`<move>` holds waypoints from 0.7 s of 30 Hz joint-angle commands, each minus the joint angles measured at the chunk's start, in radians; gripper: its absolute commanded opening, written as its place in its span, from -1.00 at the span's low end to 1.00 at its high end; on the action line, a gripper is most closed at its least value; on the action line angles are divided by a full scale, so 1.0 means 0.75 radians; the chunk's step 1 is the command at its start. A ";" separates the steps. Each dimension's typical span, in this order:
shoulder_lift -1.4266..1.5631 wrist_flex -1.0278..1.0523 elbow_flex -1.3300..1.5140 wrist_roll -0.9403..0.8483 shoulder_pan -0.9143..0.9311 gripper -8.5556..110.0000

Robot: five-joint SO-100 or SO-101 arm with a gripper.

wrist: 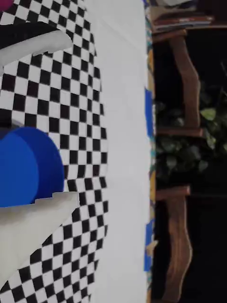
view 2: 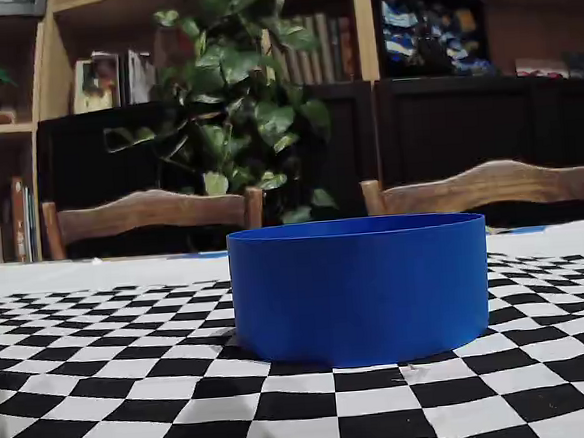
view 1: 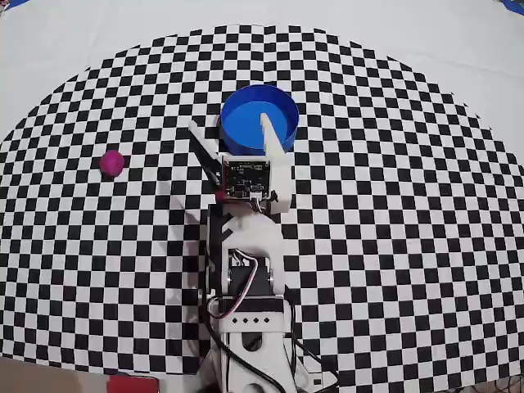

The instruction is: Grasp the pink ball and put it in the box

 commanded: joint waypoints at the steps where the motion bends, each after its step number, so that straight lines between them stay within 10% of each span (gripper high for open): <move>1: -0.014 -0.004 0.010 -0.008 0.000 -0.25; 21: -0.102 -0.018 0.010 -0.008 -0.274 -0.26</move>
